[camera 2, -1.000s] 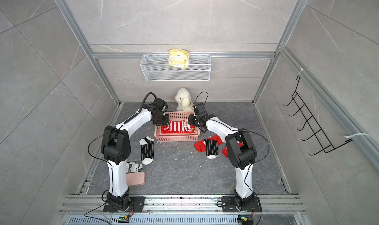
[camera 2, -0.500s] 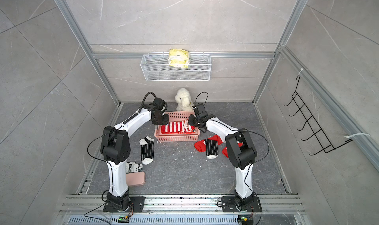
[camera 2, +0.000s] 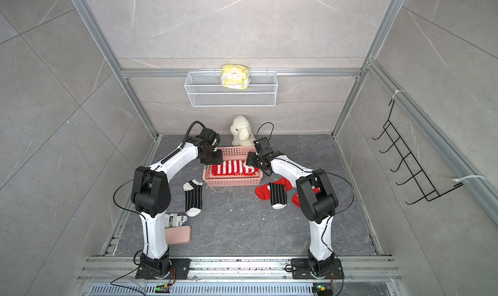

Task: Place the socks together as a pair
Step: Place a pair of socks in the bin, then pick up the sock at the center of the board.

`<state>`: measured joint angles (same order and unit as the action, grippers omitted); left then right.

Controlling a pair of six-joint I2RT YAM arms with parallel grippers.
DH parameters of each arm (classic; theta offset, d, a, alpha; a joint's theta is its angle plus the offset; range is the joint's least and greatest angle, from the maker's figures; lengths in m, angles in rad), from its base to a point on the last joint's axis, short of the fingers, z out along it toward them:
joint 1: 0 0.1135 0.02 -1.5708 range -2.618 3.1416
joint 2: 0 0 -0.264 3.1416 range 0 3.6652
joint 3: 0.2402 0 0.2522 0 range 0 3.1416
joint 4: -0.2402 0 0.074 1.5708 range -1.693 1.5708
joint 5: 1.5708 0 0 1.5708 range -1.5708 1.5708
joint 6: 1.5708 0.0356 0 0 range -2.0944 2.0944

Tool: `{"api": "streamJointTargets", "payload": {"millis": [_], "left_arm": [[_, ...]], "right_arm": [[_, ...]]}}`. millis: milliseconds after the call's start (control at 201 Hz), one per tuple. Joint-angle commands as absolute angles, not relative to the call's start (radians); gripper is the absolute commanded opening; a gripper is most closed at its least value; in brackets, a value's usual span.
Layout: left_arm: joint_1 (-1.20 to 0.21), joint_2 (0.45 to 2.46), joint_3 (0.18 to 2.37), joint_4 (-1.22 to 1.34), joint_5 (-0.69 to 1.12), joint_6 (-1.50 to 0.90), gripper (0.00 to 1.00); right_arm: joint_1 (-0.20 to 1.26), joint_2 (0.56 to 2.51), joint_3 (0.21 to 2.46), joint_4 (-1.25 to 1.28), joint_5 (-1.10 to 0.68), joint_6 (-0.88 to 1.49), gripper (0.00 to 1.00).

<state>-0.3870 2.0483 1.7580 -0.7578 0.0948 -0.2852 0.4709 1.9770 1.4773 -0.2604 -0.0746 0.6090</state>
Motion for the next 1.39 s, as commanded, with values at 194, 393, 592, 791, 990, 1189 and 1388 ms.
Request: {"api": "streamJointTargets", "payload": {"millis": [194,393,592,791,990,1189,1388], "left_arm": [[-0.390,2.062,1.810,-0.765,0.196,-0.299,0.39],[-0.390,2.031,1.802,-0.756,0.195,-0.300,0.39],[-0.390,1.883,1.713,-0.694,0.184,-0.304,0.40],[-0.426,1.699,1.622,-0.673,0.180,-0.300,0.44],[-0.495,1.482,1.430,-0.647,0.261,-0.313,0.49],[-0.499,1.218,1.075,-0.548,0.367,-0.347,0.55],[-0.517,1.030,0.815,-0.412,0.319,-0.419,0.67]], "right_arm": [[0.470,1.874,1.448,-0.280,-0.061,0.604,0.66],[0.470,1.760,1.417,-0.298,-0.064,0.588,0.65],[0.462,1.579,1.317,-0.336,-0.004,0.585,0.65],[0.383,1.385,1.151,-0.402,0.051,0.610,0.65],[0.233,1.235,1.022,-0.488,0.002,0.611,0.64],[0.137,1.133,0.887,-0.579,0.012,0.637,0.64],[0.134,1.089,0.768,-0.651,0.047,0.657,0.60]]}}
